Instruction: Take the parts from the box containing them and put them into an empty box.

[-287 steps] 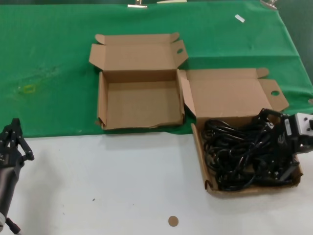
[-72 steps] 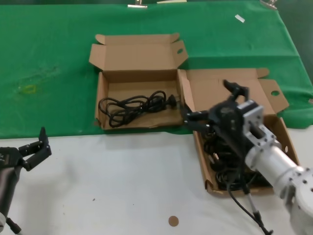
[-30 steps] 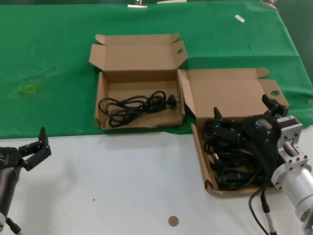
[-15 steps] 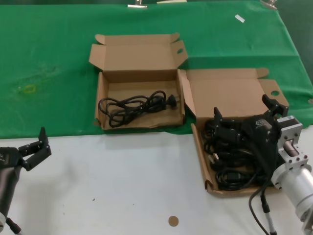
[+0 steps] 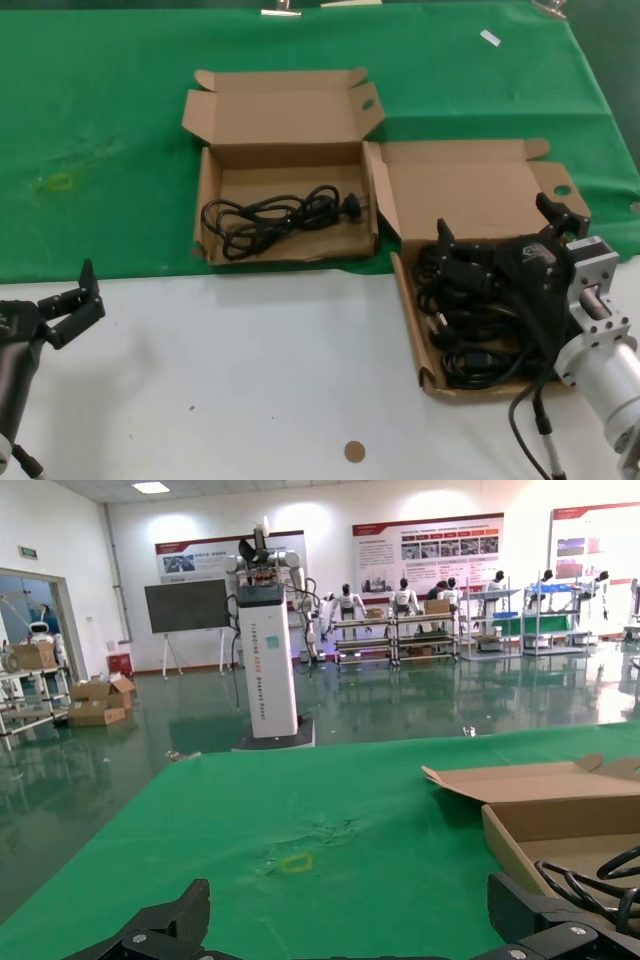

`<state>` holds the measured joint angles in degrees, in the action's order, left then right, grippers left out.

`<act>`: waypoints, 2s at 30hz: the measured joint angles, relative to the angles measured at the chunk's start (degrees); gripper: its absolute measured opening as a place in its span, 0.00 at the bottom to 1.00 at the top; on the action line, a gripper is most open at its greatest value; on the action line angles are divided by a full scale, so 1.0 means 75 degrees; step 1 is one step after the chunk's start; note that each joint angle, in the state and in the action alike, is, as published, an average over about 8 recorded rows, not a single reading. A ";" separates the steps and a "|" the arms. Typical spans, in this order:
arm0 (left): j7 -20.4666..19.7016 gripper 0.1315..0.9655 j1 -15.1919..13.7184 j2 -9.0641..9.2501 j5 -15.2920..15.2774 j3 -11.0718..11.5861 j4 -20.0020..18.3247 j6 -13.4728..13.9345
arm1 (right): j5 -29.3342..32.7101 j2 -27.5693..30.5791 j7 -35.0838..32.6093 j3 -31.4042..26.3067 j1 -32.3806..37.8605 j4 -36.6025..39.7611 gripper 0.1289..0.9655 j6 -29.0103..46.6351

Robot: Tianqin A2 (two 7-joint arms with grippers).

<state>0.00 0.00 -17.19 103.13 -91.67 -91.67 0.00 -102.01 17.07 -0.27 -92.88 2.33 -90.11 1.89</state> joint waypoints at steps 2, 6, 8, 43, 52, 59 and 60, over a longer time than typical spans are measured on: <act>0.0000 1.00 0.0000 0.0000 0.0000 0.0000 0.0000 0.0000 | 0.0000 0.0000 0.0000 0.0000 0.0000 0.0000 1.00 0.0000; 0.0000 1.00 0.0000 0.0000 0.0000 0.0000 0.0000 0.0000 | 0.0000 0.0000 0.0000 0.0000 0.0000 0.0000 1.00 0.0000; 0.0000 1.00 0.0000 0.0000 0.0000 0.0000 0.0000 0.0000 | 0.0000 0.0000 0.0000 0.0000 0.0000 0.0000 1.00 0.0000; 0.0000 1.00 0.0000 0.0000 0.0000 0.0000 0.0000 0.0000 | 0.0000 0.0000 0.0000 0.0000 0.0000 0.0000 1.00 0.0000; 0.0000 1.00 0.0000 0.0000 0.0000 0.0000 0.0000 0.0000 | 0.0000 0.0000 0.0000 0.0000 0.0000 0.0000 1.00 0.0000; 0.0000 1.00 0.0000 0.0000 0.0000 0.0000 0.0000 0.0000 | 0.0000 0.0000 0.0000 0.0000 0.0000 0.0000 1.00 0.0000; 0.0000 1.00 0.0000 0.0000 0.0000 0.0000 0.0000 0.0000 | 0.0000 0.0000 0.0000 0.0000 0.0000 0.0000 1.00 0.0000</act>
<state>0.00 0.00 -17.19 103.13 -91.67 -91.67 0.00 -102.01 17.07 -0.27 -92.88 2.33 -90.11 1.89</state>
